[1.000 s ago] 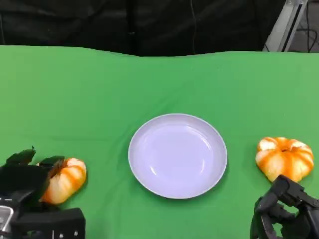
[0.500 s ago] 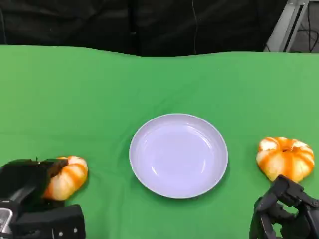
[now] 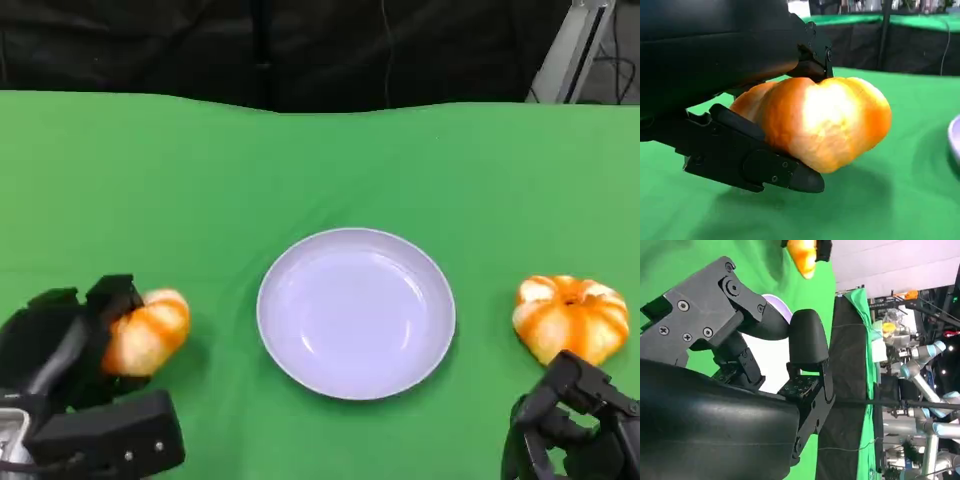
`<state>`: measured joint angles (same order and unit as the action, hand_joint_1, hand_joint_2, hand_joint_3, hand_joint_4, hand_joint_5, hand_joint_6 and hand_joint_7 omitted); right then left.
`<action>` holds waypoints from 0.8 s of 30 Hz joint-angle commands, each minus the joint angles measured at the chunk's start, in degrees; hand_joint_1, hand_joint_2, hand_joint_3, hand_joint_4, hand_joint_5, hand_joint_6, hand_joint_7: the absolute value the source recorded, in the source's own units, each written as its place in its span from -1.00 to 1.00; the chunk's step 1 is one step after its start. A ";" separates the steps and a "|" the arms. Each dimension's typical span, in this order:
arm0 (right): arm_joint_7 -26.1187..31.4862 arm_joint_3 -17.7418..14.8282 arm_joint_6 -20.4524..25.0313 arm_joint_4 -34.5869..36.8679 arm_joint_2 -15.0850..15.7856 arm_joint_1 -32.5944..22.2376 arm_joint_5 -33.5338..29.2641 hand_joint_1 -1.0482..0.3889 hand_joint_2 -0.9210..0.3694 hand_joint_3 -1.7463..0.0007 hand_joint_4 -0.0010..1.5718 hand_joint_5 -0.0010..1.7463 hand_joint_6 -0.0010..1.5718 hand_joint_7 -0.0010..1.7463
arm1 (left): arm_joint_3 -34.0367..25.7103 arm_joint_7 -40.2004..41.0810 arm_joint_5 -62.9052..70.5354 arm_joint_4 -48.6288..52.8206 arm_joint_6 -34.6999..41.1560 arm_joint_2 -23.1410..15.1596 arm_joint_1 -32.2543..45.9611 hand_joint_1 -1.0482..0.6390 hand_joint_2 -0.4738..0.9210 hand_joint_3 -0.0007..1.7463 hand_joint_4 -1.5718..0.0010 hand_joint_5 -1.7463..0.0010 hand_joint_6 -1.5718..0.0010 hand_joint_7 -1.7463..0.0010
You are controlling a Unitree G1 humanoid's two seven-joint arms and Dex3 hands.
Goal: Grasp the bread from the table and place it into the plate.
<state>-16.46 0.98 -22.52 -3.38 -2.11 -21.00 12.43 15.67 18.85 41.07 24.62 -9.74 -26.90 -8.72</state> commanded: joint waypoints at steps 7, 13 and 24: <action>0.10 -0.33 0.74 -0.95 0.61 -0.45 0.81 0.24 -0.32 -0.52 0.10 1.00 -0.04 0.87 | -2.85 -6.83 0.38 -16.55 5.18 -1.45 2.07 0.11 1.00 -0.66 0.26 -1.00 0.45 -1.00; -0.01 -0.37 0.37 -0.55 0.53 -0.24 0.64 0.25 -0.32 -0.52 0.10 1.00 -0.04 0.86 | -0.42 -8.59 1.25 -21.77 4.36 2.28 -0.87 0.14 1.00 -0.68 0.23 -1.00 0.39 -1.00; 0.68 -0.08 -0.26 -0.69 0.02 -0.61 -0.08 0.25 -0.32 -0.53 0.11 1.00 -0.02 0.87 | 8.54 -11.07 3.50 -12.74 2.98 12.46 -11.30 0.09 1.00 -0.73 0.26 -1.00 0.41 -1.00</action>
<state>-16.26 1.02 -22.44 -3.50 -2.22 -21.13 12.27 23.26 8.81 44.62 8.41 -7.06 -15.57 -17.15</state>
